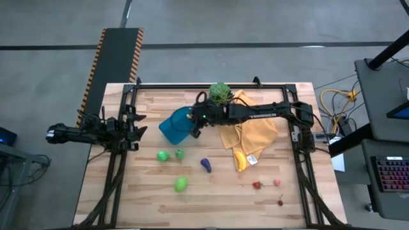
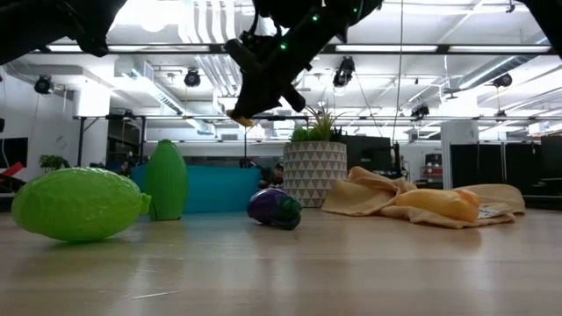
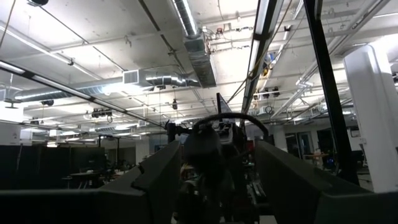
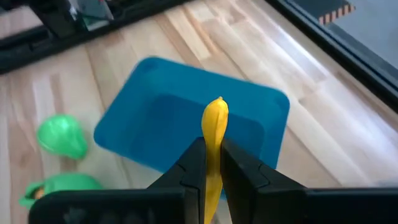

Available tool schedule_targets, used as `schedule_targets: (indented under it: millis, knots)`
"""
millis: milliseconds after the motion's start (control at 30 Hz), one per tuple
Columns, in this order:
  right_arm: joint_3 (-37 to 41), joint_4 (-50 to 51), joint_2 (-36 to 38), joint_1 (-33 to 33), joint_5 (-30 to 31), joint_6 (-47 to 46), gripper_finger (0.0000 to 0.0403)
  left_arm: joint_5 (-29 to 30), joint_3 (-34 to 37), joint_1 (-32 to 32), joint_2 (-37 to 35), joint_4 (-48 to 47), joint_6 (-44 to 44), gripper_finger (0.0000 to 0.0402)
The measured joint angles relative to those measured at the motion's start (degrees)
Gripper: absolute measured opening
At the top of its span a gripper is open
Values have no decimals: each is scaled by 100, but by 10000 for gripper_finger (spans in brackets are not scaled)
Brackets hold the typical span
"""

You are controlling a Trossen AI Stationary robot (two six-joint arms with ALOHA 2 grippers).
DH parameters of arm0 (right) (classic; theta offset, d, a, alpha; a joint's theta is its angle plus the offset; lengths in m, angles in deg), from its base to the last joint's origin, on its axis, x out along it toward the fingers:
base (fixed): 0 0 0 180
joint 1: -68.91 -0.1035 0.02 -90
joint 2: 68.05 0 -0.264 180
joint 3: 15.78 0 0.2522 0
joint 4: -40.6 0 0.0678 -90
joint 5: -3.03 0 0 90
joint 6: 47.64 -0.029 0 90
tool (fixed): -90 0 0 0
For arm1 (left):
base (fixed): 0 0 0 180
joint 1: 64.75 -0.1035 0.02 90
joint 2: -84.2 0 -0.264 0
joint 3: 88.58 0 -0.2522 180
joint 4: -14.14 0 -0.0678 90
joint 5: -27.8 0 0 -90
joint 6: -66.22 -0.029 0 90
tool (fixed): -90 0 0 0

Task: Pick and placing Produce into tupperware
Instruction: Put the yellow corn into the blue bin

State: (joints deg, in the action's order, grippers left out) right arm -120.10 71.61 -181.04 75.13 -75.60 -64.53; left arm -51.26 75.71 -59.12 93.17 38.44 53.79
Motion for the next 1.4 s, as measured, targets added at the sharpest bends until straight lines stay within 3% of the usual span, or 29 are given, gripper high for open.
schedule_targets:
  millis: [233,933,1100,1400]
  knots:
    - [0,-321,-38,202,-424,4,33,2,0,2,0,2,-9,193]
    - [-250,-680,-604,526,-669,154,33,46,0,2,-20,51,-55,193]
    - [-772,-607,-1139,532,-743,260,33,49,0,0,-22,50,-55,193]
    - [-2376,869,-1937,555,-737,512,33,64,0,1,-4,-2,-49,193]
